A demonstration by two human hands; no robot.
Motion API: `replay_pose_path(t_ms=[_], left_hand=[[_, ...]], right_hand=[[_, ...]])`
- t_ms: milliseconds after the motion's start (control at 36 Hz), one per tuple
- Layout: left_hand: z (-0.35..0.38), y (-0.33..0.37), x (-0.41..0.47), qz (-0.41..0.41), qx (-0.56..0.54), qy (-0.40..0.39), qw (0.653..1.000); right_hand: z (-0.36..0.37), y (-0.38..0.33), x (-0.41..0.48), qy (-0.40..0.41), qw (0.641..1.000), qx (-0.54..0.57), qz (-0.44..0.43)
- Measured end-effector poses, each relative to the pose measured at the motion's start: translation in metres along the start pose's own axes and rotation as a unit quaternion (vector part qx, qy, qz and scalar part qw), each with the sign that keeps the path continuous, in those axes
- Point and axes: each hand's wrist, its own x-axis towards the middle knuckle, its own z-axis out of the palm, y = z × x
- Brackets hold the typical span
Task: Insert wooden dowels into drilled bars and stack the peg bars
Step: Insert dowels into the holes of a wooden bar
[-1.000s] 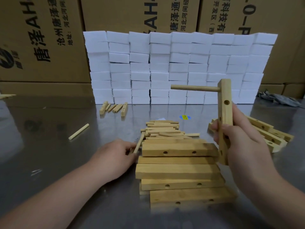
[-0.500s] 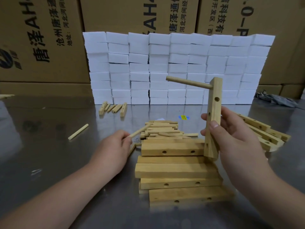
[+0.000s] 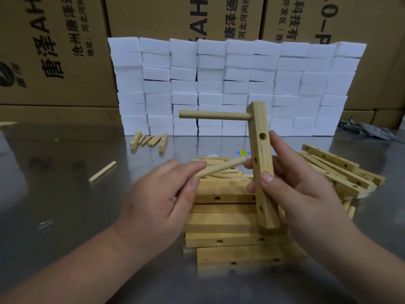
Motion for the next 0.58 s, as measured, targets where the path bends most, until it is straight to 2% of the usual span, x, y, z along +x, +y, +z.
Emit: replay_pose_path(t_ms=[222, 583], left_hand=[[0.001, 0.004, -0.001, 0.013, -0.011, -0.009, 1.000], [0.000, 0.011, 0.000, 0.014, -0.006, -0.009, 1.000]], right_hand=[[-0.001, -0.003, 0.000, -0.035, 0.999, 0.002, -0.006], [0.003, -0.008, -0.006, -0.015, 0.993, -0.117, -0.015]])
